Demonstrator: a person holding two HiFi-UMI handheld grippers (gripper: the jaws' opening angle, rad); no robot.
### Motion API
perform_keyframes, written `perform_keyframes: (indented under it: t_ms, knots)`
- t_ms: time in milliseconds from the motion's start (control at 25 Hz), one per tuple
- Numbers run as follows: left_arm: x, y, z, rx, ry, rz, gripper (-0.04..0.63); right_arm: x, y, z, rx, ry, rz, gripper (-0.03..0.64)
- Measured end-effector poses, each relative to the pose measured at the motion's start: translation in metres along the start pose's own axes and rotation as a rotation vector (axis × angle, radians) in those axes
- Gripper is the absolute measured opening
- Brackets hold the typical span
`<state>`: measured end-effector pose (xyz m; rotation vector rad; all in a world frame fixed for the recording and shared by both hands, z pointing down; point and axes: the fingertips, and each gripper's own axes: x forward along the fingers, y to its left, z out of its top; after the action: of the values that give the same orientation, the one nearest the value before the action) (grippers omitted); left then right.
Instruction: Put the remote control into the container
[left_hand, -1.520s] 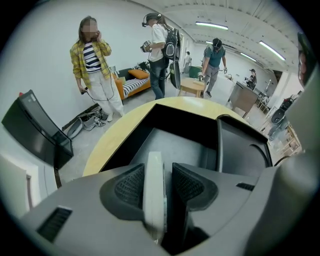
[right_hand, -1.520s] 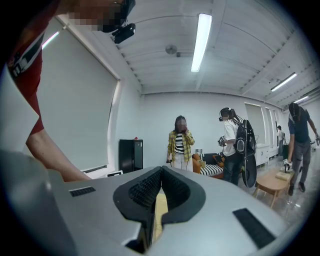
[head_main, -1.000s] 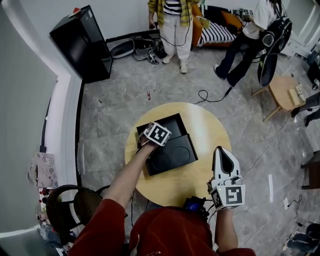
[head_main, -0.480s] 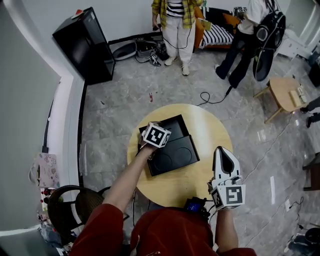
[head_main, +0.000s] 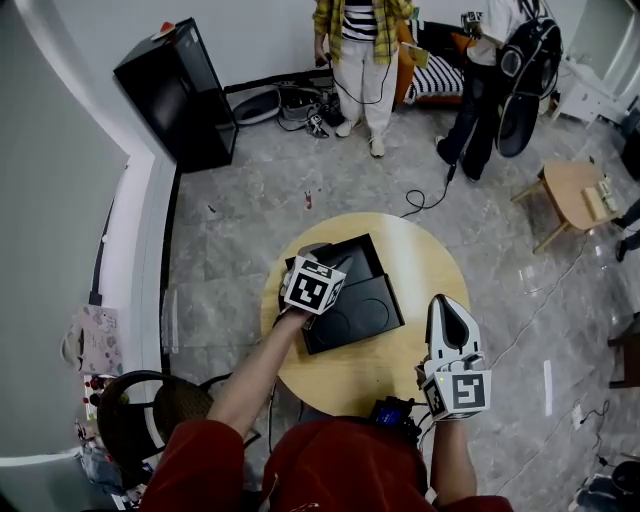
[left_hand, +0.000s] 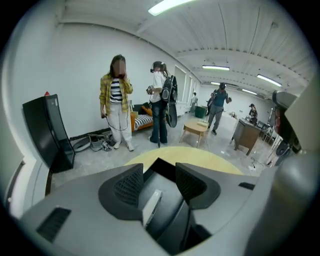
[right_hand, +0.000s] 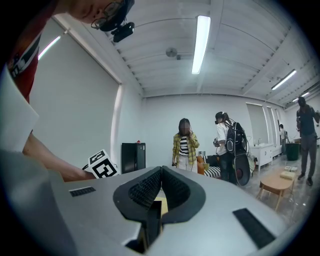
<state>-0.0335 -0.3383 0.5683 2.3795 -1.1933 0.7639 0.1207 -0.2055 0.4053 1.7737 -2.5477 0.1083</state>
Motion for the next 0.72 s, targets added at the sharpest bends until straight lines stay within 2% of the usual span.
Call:
perform_keyframes:
  t_ms: [120,360,520,720]
  knots:
    - [-0.019,-0.004,0.019,-0.022,-0.087,0.007,0.204,0.0,0.001,-0.003,-0.023,0.004,0.006,0.023]
    - [-0.068,-0.018,0.062,0.01,-0.243,0.026,0.204,0.004,0.006,0.004,-0.021,-0.003,0.014,0.023]
    - [-0.099,-0.027,0.082,-0.014,-0.339,0.026,0.204,0.008,0.008,0.01,-0.024,-0.017,0.025,0.023]
    - [-0.127,-0.037,0.084,-0.067,-0.409,0.017,0.204,0.009,0.007,0.009,-0.037,-0.025,0.03,0.023]
